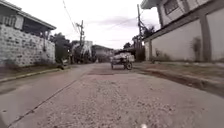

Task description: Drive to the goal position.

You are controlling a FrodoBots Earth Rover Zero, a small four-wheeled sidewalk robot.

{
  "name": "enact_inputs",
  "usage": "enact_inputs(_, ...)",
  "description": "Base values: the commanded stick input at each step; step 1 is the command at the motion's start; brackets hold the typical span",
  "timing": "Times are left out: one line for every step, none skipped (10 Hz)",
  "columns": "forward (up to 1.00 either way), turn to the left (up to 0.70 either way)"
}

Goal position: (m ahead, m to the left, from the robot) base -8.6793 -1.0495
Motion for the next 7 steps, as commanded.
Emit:
enact_inputs(0.85, 0.00)
enact_inputs(0.85, 0.00)
enact_inputs(0.85, 0.00)
enact_inputs(0.85, 0.00)
enact_inputs(0.85, 0.00)
enact_inputs(0.85, -0.10)
enact_inputs(0.85, -0.31)
